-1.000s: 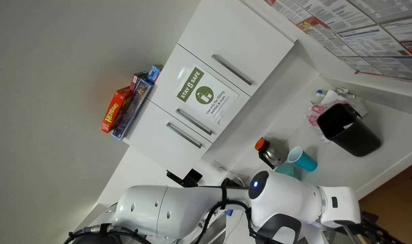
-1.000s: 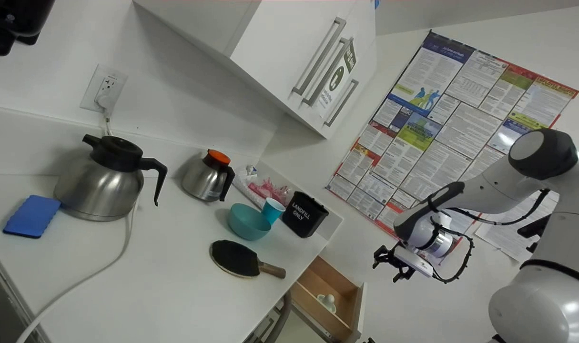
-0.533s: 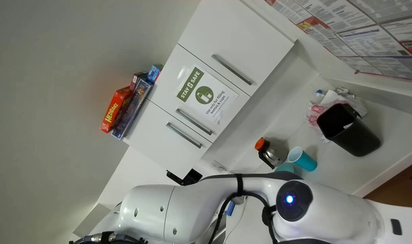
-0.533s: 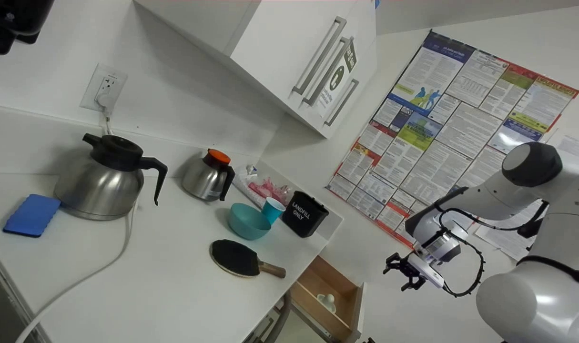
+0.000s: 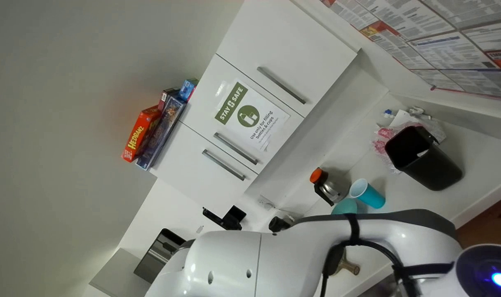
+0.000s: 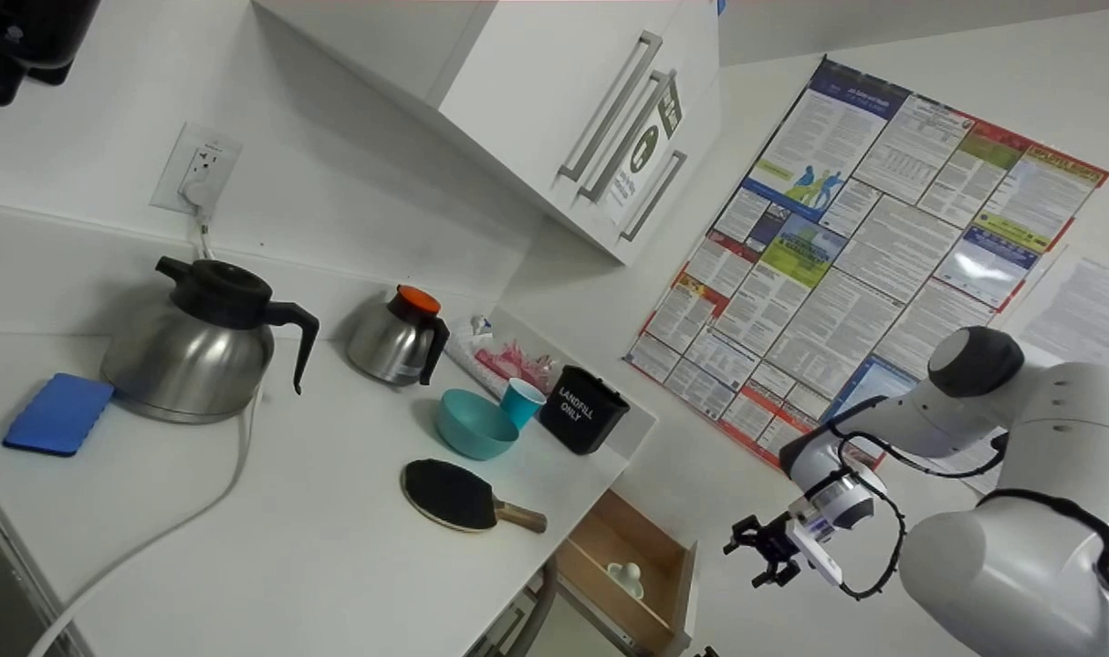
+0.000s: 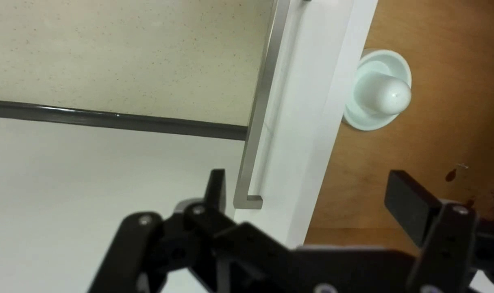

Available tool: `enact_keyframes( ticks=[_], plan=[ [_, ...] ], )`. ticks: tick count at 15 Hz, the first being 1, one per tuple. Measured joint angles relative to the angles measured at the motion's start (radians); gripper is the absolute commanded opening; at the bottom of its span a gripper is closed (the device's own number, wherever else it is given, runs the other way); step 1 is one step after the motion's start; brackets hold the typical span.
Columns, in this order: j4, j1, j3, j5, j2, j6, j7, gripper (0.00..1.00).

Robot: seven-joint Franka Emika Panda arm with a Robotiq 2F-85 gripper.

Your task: Put the white object in the open drawer and close the drawer, pour the contents of the blue cup into the blue bowl

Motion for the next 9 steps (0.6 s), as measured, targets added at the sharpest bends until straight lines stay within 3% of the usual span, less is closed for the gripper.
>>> enact_keyframes(
  ticks=[6,7,9],
  plan=[
    [0.058,-0.027,0.032,0.0,0.068,-0.003,0.001,1.0],
    [0.058,-0.031,0.039,0.0,0.07,-0.003,0.007,0.75],
    [0.06,-0.047,0.065,0.005,0.082,-0.003,0.022,0.68]
  ],
)
